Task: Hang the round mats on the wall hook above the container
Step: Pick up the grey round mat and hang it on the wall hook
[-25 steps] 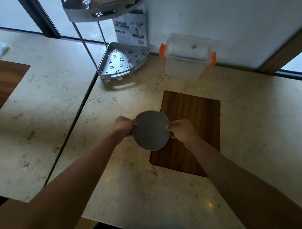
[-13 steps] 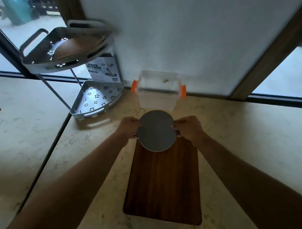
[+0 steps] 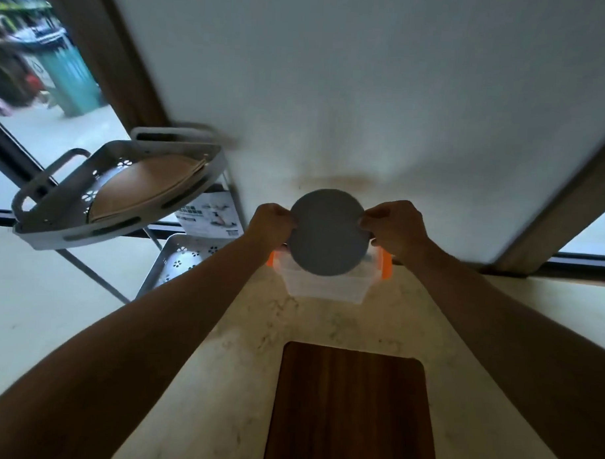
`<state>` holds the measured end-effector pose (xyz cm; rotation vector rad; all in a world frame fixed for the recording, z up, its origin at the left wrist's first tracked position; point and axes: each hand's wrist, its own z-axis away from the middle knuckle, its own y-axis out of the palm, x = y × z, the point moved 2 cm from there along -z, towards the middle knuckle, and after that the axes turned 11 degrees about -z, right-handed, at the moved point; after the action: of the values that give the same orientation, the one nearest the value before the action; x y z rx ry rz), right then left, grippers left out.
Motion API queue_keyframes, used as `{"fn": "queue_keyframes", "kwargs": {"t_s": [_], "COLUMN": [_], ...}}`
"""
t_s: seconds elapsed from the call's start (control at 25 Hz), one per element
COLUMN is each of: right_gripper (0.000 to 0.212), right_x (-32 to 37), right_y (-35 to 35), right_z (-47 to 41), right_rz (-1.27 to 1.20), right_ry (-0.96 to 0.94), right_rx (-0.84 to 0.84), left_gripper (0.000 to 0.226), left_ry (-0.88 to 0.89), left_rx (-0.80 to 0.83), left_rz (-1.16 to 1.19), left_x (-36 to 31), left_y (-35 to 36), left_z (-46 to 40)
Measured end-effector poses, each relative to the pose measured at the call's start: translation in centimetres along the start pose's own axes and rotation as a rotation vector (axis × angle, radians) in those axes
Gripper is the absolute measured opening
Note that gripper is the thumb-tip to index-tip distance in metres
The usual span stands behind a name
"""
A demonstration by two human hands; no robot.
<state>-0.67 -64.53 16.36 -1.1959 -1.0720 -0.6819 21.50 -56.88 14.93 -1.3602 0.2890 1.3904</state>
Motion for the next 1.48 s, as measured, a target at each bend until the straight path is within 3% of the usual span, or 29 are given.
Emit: {"fn": "queue_keyframes", "kwargs": {"t_s": [0.12,0.36,0.48,0.72,1.28,1.48], "right_gripper": [0.013,0.014,0.011,0.007,0.021,0.017], "right_x": [-0.6,-4.7,-6.6,-8.5,-9.3,-9.2], "right_y": [0.6,2.3,3.0,3.6,4.6,4.3], "right_z": [-2.4,-4.4,-4.9,-5.3,-5.3,-5.0], "right_rz": [0.109,0.194,0.288,0.439,0.784,0.624], "right_ry": [-0.089,-0.273,-0.319,-0.329,-0.344,-0.356], "right_rx": [-0.018,-0.039,-0.028,-0.083,-0.082,-0.083], "left_gripper": [0.011,0.015,0.015,0.015,0.017,0.017], "left_ry": [0.082,0.341,0.477,0.44,0.427,0.437], "left_rx": [-0.022,-0.132,-0.175,-0.231,-0.27,-0.25], "left_rz": [-0.104,-0.566,-0.657,-0.832,-0.825,-0.796], "left_x": [-0.2,2.0,3.6,5.3,5.3,5.8], "left_y": [0.2,2.0,2.9,4.3,5.2,4.8], "left_z": [-2.5,-5.5,-6.4,-8.1,-8.4,-8.4]}}
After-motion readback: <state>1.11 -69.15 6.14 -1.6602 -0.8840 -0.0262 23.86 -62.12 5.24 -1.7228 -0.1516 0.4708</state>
